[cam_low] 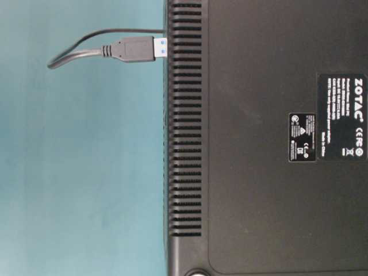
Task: Insert the USB into the PC box with both arms.
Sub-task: 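Move the right gripper to the black USB plug at the PC's rear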
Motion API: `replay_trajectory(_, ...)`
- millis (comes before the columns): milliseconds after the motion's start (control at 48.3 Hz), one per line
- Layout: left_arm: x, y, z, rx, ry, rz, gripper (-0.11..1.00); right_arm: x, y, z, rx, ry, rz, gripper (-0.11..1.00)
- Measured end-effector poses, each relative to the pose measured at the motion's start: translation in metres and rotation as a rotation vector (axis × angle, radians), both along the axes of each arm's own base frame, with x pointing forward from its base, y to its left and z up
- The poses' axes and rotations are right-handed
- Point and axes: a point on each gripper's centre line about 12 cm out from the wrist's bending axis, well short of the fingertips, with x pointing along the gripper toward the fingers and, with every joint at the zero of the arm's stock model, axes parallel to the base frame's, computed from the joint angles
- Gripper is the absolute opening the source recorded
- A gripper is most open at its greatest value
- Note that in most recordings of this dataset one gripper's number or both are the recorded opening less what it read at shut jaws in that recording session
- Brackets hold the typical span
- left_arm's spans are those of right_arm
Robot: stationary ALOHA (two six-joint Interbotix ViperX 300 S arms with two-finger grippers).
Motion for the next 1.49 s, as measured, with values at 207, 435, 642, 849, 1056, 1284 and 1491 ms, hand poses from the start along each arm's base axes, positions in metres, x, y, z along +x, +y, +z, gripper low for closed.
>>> replay_trajectory(207, 0.012, 0.004, 0.009, -0.077, 0.052, 0.015, 0.00, 0.004, -0.010, -0.020, 0.162, 0.156, -0.057, 0.04)
replay_trajectory(435, 0.023, 0.004, 0.010, -0.076, 0.116, 0.017, 0.00, 0.011, -0.007, -0.009, 0.192, 0.321, -0.041, 0.04)
replay_trajectory(642, 0.027, 0.003, 0.014, -0.061, 0.168, 0.014, 0.00, 0.033, 0.002, 0.012, 0.201, 0.619, 0.003, 0.04)
replay_trajectory(849, 0.026, -0.004, 0.017, -0.031, 0.214, -0.018, 0.00, 0.060, 0.018, 0.033, 0.218, 0.810, 0.057, 0.04)
replay_trajectory(1056, 0.026, -0.005, 0.017, -0.029, 0.218, -0.021, 0.00, 0.085, 0.031, 0.046, 0.207, 0.849, 0.094, 0.06)
replay_trajectory(1284, 0.025, -0.005, 0.018, -0.029, 0.217, -0.021, 0.00, 0.114, 0.047, 0.034, 0.214, 1.047, 0.107, 0.14)
replay_trajectory(1491, 0.025, -0.005, 0.018, -0.029, 0.214, -0.021, 0.00, 0.122, 0.049, 0.035, 0.162, 1.142, 0.092, 0.51)
